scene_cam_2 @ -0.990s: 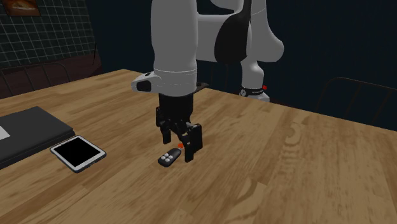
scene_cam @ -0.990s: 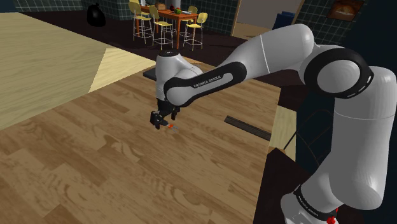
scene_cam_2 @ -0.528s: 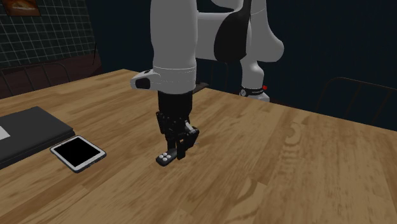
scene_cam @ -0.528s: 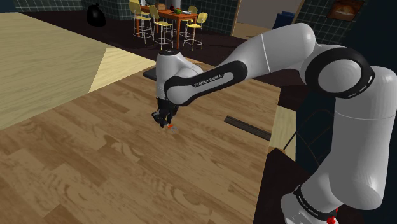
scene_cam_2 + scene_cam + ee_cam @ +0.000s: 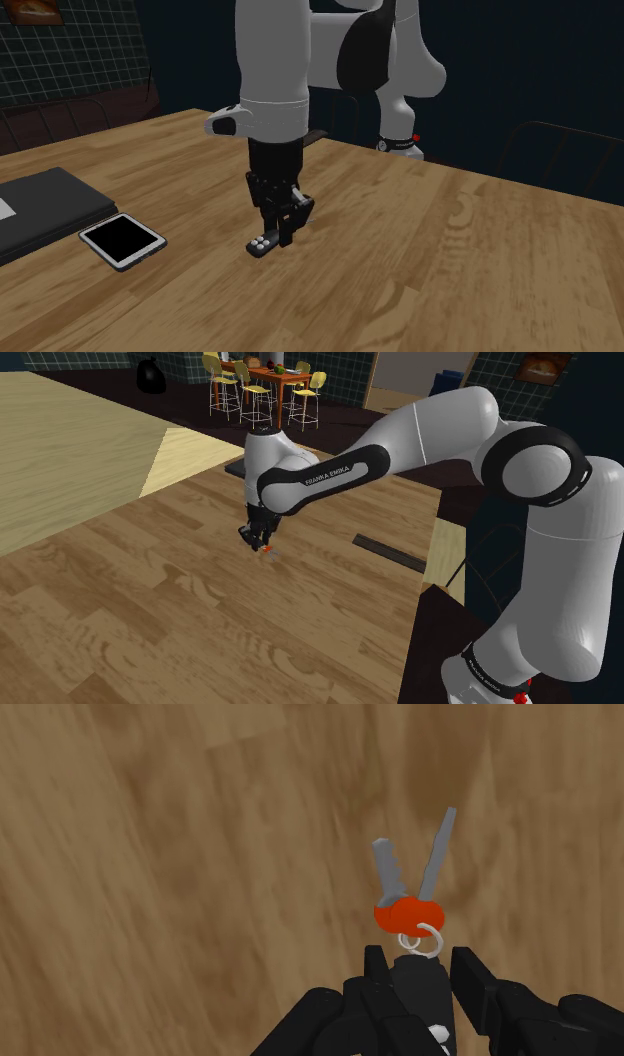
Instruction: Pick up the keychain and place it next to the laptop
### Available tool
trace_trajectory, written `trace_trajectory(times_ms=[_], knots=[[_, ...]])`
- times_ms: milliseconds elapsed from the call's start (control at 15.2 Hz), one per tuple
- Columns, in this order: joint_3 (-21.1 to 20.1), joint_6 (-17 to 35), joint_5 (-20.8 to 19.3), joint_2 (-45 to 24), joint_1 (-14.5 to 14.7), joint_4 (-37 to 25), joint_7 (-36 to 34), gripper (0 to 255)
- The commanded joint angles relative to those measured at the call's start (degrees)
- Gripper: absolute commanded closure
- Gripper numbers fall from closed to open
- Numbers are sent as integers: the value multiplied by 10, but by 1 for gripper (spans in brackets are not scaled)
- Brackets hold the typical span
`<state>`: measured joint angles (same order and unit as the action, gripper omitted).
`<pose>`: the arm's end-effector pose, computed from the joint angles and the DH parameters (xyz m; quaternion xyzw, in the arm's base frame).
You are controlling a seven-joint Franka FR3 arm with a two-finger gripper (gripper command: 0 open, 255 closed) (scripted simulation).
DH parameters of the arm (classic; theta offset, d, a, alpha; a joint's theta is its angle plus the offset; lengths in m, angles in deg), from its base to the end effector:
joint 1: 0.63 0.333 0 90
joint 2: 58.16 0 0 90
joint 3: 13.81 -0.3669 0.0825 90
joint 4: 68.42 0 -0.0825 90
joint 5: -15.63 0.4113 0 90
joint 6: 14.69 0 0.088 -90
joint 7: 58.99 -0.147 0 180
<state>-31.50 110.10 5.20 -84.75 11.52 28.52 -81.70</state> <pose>0.6400 0.3266 0.3337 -0.9951 -0.0954 -0.0248 0.0033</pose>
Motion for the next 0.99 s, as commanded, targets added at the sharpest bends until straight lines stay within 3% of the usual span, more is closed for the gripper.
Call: trace_trajectory(times_ms=[0,924], knots=[[-2,-11,3,6,0,-5,1,255],[-10,-103,19,43,-3,-61,13,255]])
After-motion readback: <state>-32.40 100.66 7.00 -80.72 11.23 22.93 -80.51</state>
